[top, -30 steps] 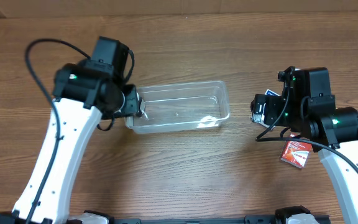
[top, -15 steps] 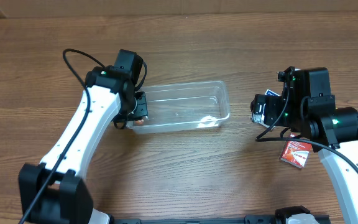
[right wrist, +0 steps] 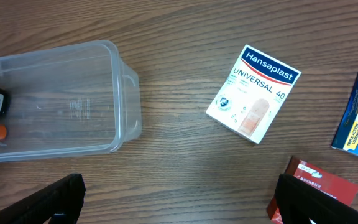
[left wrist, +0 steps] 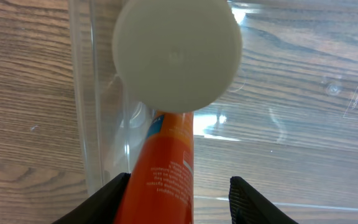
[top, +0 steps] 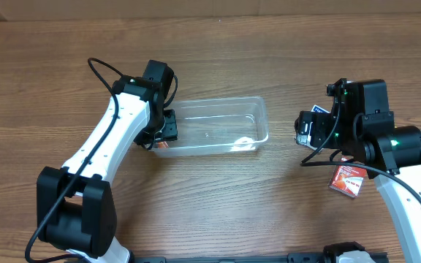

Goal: Pack container
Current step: 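Place the orange tube into the container beside the bottle, then grasp the white Hansaplast box with the right gripper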

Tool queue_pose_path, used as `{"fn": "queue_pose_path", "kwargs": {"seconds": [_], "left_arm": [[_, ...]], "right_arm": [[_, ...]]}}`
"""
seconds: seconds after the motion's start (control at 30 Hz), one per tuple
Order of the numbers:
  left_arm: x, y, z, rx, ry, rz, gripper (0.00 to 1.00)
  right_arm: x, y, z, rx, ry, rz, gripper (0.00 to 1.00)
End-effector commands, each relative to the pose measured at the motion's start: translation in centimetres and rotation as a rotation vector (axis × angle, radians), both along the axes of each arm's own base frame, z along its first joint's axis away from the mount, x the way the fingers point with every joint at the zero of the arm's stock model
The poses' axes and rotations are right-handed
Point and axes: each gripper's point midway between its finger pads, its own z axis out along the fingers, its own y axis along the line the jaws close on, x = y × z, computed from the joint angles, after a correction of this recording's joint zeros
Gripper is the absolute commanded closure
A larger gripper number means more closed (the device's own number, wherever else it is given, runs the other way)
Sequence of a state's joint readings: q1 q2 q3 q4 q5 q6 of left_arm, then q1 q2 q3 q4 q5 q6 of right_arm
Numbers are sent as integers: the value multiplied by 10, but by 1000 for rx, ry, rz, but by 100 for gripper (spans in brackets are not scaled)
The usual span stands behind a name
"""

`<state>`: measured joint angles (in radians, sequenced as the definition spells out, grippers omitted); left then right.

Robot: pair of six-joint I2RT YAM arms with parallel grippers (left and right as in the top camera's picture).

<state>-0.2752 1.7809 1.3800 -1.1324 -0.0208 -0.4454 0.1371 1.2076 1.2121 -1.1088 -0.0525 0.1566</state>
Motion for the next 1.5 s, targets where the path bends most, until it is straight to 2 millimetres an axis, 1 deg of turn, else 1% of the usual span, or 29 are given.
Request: {"fn": "queue_pose_path", "kwargs": {"seconds": [0.0,0.07,0.1,0.2,0.23,0.33,0.4,0.47,0.5,0.53,0.6,0.67,0.7,0.73,0.77,0.8,0.83,0.87,0.9,0.93,0.97,1.0,1.07,1.17,1.3,1.47], "left_arm": [[11,-3,14,-4,-29,-14,48],[17,-4,27,-9,-49,-20,48],[22,-6,40,-13,-67,-20,48],[27,-6,74,-16,-96,-20,47],[29,-5,92,-14,-119,-17,44],[32,-2,118,-1,-157,-14,39],[33,2,135,13,-186,-11,33],[34,13,148,66,-215,5,17],[33,21,158,89,-243,32,2],[33,27,164,84,-264,49,0],[32,44,178,73,-308,100,0],[33,76,198,70,-384,181,0],[33,87,206,58,-415,196,0],[34,94,212,33,-440,192,0],[36,99,217,6,-460,175,0],[37,108,220,-15,-476,166,0],[38,113,221,-22,-479,160,0],[38,120,220,-29,-480,162,0],[37,127,220,-30,-478,174,0],[37,130,220,-29,-479,179,0],[36,133,220,-27,-480,188,0],[36,135,220,-25,-481,192,0],[37,135,220,-24,-482,193,0],[37,135,220,-25,-483,194,0],[37,135,220,-24,-485,193,0],[37,135,220,-24,-484,193,0]], "right_arm": [[5,-1,11,7,-32,-5,0],[5,-1,11,7,-32,-5,0],[5,-1,11,7,-32,-5,0],[5,-1,12,7,-32,-5,0],[5,-1,11,7,-32,-5,0],[5,-1,11,6,-31,-5,0],[4,-1,11,6,-25,-5,0],[4,-1,11,7,-25,-5,0],[4,-1,11,6,-25,-5,0],[4,-1,11,6,-25,-7,0],[7,-8,16,0,-38,-84,0],[18,-21,39,3,-100,-201,0],[24,-26,51,6,-130,-230,0],[33,-33,61,0,-152,-257,0],[43,-41,63,-1,-149,-285,0],[51,-49,58,0,-125,-322,0],[58,-58,47,-1,-86,-360,0],[66,-69,24,12,-10,-396,0],[71,-74,6,27,48,-408,0],[75,-79,-13,30,106,-420,0],[78,-83,-27,20,147,-418,0],[81,-85,-48,3,205,-404,0],[84,-85,-81,-10,298,-389,0],[84,-83,-116,-12,397,-384,0],[82,-83,-148,-24,480,-372,0],[76,-82,-179,-32,570,-359,0]]}}
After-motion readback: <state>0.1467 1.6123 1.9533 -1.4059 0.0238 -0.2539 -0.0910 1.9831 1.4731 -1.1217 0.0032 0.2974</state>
